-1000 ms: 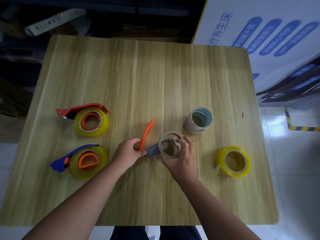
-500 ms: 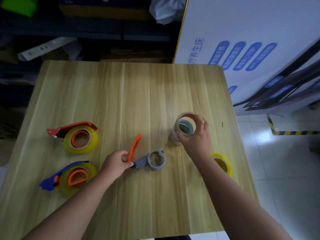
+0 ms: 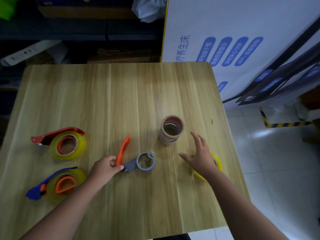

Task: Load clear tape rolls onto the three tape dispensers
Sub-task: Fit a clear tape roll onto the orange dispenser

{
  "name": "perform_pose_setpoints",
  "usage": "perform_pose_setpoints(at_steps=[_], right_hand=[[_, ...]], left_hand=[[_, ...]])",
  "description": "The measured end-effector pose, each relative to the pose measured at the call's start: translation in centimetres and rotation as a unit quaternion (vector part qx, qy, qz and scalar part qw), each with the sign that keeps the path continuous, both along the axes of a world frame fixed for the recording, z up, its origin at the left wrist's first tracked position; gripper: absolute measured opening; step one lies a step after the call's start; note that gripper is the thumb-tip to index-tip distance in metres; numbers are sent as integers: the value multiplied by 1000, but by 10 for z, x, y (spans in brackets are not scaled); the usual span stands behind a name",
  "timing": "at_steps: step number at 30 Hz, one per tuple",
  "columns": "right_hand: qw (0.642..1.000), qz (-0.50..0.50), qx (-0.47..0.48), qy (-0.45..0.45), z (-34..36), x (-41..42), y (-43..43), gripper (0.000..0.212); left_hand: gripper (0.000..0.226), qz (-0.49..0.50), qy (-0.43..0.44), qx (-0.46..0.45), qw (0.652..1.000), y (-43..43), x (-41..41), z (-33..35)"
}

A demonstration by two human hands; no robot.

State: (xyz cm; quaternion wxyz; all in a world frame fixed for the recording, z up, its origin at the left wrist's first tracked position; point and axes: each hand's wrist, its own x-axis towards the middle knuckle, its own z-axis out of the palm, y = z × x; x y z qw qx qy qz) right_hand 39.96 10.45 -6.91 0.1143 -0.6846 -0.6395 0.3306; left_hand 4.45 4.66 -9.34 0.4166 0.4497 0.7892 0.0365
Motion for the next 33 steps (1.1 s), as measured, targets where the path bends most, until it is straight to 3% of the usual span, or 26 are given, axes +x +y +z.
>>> perform_pose_setpoints(at_steps=[3,6,11,18,21,26,30,33], right_hand=[[992,53,-33,-107,-5,50,-18,100],[960,155,-126,-198,-7,82,-28,113],[930,229,-138,-252,-18,90,-29,128],[933,246,-105,-242,-16,86,-30,113],[952,206,-77,-211,-1,62,-44,109],[986,144,-32,-74,38,-19,-72,106],[985,164,-8,-49,53,-81,-77,104],[986,163,4,-36,54,-111,-73,101]], left_hand=[[50,0,-3,-7,1000,0,-1,-3],[43,8,-2,3,1000,3,1,-1],[40,26,1,14,1000,10,2,2],[31,1,-33,13,999,11,4,13],[42,-8,-65,13,998,3,-1,13],[58,-34,10,158,987,-23,3,27],[77,-110,-122,195,967,-43,26,46],[79,-109,-141,236,955,-44,34,42]])
